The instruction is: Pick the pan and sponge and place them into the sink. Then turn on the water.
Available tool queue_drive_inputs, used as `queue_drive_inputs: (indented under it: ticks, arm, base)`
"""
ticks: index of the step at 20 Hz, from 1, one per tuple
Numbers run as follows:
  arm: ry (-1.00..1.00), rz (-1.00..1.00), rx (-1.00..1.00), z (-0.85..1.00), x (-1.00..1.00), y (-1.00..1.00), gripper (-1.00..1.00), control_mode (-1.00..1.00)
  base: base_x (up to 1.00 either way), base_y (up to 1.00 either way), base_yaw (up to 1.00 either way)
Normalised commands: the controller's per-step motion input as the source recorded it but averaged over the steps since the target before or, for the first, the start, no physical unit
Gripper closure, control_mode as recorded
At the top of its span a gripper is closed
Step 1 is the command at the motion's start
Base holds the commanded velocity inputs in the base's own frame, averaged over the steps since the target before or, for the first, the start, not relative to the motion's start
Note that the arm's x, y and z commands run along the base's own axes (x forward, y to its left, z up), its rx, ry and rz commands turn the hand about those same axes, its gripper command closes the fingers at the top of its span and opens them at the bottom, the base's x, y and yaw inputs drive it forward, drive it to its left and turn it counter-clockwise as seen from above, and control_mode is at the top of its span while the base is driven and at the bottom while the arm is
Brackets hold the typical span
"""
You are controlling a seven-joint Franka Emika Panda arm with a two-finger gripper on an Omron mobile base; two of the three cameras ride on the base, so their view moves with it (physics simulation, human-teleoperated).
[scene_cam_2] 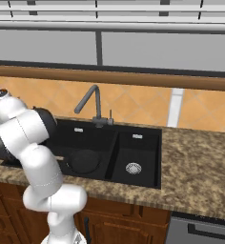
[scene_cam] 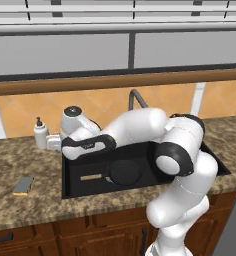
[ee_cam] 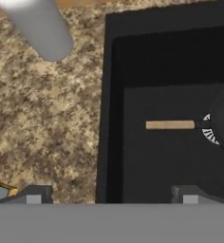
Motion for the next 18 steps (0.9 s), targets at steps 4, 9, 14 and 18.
queue_drive_inputs:
  ticks: [4, 9, 14, 18]
  arm:
    - [0.33, 0.15, -0.25, 0.41, -0.24, 0.91, -1.00, -1.00]
    - [0.15, 0.03, -0.09, -0.05, -0.06, 0.23, -1.00, -1.00]
    - [0.01, 0.00, -0.02, -0.30, -0.15, 0.31, -1.00, -1.00]
    - [0.01, 0.00, 0.00, -0.04, -0.18, 0.18, -1.00, -1.00]
  base:
    - [0.00, 0.00, 0.00]
    - [0.00, 0.00, 0.00]
    - [0.00, 0.00, 0.00]
    - [0.00, 0.00, 0.00]
